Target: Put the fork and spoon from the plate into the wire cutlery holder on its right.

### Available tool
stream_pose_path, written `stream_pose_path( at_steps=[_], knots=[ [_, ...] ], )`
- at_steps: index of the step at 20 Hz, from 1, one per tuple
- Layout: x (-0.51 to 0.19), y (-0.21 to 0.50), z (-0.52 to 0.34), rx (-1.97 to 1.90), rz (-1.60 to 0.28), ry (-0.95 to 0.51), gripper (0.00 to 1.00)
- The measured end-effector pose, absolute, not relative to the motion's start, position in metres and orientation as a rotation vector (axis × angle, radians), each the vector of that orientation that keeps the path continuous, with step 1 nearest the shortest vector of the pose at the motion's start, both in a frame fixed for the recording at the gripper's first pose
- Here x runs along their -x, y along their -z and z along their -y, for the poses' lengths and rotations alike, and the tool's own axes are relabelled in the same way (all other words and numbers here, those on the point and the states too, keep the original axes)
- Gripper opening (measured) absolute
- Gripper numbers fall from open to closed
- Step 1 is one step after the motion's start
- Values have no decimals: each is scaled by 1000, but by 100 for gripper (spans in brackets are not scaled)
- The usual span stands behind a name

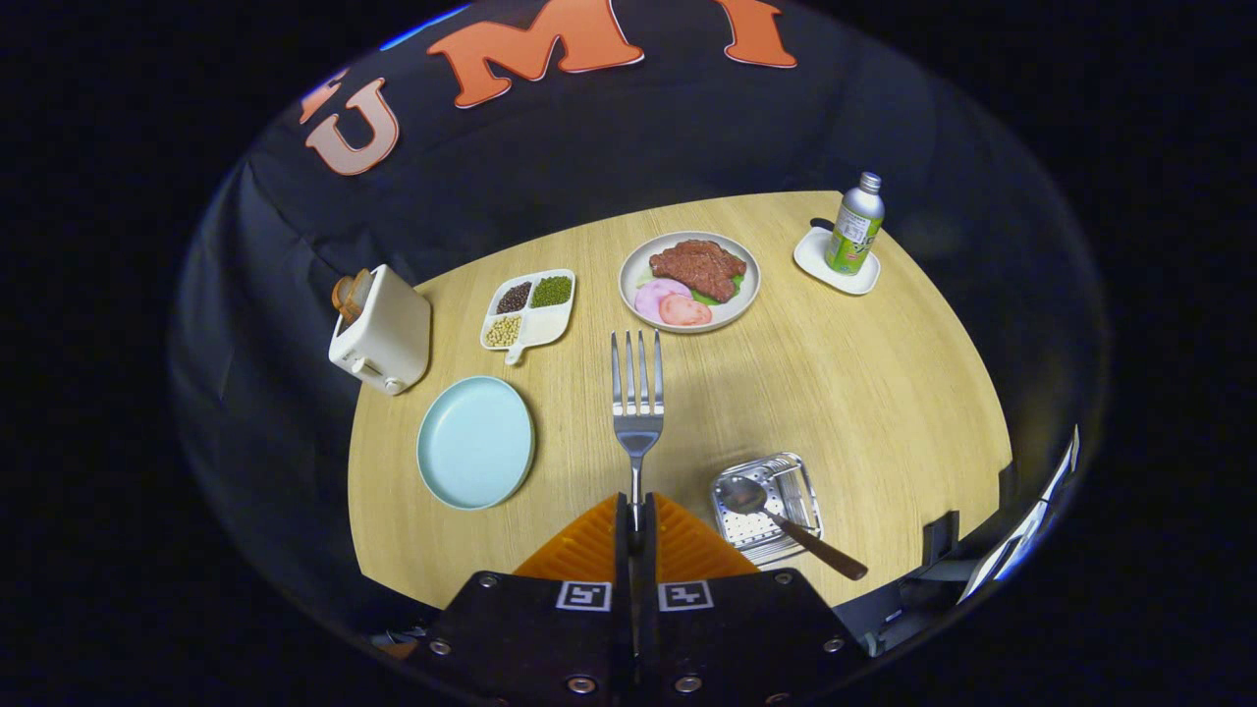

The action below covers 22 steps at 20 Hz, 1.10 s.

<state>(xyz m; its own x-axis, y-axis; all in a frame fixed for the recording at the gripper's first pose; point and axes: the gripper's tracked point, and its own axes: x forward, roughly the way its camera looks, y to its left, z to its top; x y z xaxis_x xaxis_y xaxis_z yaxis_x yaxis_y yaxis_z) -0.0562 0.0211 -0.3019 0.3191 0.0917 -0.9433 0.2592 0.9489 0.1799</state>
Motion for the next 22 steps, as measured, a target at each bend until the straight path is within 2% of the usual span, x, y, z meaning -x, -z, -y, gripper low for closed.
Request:
stream_pose_path(
  at_steps=[6, 15, 20, 22],
  knots=[
    [84, 311, 15, -289, -1300, 105, 3],
    [141, 356, 29, -188, -1542, 39, 4],
    [148, 365, 29, -198, -1584, 10, 5],
    [146, 366, 29, -209, -1580, 1, 8]
  ],
)
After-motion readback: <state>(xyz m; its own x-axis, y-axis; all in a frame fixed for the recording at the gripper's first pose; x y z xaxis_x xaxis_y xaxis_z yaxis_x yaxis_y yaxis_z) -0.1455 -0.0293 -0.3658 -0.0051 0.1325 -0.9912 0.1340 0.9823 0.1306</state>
